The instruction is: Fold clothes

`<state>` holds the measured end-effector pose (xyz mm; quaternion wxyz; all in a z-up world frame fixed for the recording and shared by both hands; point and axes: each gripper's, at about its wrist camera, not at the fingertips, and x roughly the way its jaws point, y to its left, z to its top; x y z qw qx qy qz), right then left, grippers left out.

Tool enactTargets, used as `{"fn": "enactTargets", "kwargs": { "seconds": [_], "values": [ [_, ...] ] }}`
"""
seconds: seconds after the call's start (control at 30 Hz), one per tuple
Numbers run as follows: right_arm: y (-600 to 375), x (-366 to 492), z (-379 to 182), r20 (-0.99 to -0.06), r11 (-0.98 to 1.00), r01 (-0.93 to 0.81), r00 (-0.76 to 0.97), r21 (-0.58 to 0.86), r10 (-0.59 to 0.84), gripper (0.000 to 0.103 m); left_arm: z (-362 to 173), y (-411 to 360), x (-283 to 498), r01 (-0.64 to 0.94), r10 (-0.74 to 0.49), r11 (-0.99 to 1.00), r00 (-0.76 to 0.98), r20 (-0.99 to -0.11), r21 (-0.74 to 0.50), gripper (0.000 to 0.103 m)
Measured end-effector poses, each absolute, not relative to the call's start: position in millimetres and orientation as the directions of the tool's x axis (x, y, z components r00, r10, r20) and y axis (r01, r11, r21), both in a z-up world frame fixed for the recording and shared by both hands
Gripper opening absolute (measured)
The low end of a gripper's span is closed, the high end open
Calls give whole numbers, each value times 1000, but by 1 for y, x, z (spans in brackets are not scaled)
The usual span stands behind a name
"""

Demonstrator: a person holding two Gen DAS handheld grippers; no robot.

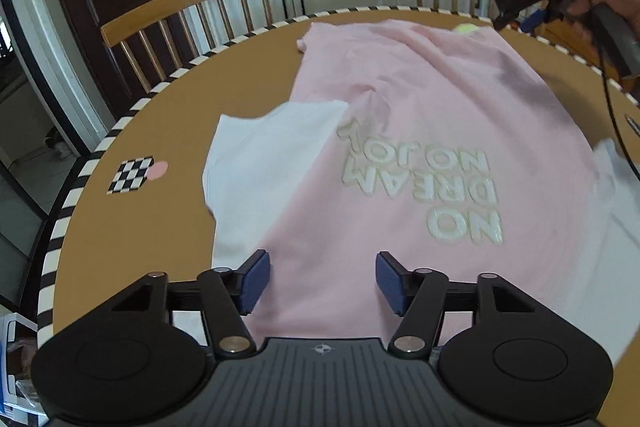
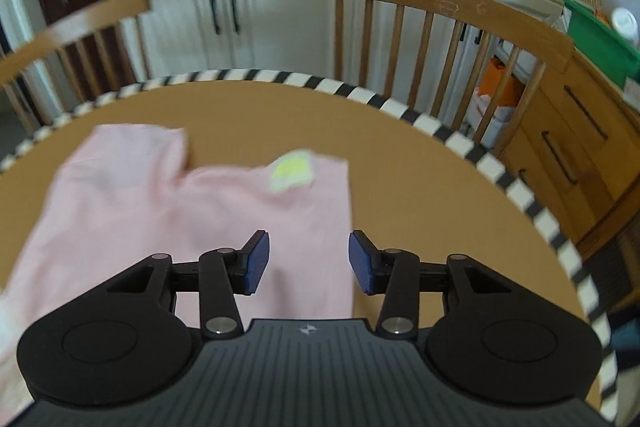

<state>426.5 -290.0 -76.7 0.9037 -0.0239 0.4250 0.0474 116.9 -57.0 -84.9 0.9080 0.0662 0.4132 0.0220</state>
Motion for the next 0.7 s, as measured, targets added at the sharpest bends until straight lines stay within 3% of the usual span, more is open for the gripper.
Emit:
{"fn": "enactTargets", "kwargs": {
  "seconds": [0.13,0.2,0.27,0.3,0.33,0.4,0.57,0.7],
  "values": [
    [-281,460,-100,-787,997,-69,616,-32,17,53,-92,-45,146,4,60,997,650,-757,83,63],
    [-279,470,-111,-797,997,-61,604,-40,5,53,-98,-42,158,1,40,999,630,-776,53,49],
    [-281,473,-119,-807,997,-73,589,-23,24,41,-99,-43,161,35,32,997,637,-770,70,30],
    [-282,473,-122,-815,996,-86,578,-2,48,14,-99,-43,161,54,28,995,642,-766,82,19],
    [-284,471,-124,-811,994,-104,579,26,82,3,-99,-43,163,59,28,995,640,-768,86,17],
    [-284,463,-123,-810,992,-124,579,22,91,3,-98,-42,168,76,29,992,634,-773,100,7],
    [-300,426,-118,-809,992,-125,585,-31,49,2,-98,-38,189,114,39,983,627,-778,141,5],
    [-328,377,-116,-818,991,-131,573,-42,41,2,-103,-42,207,201,52,949,661,-749,243,5]
  ]
}}
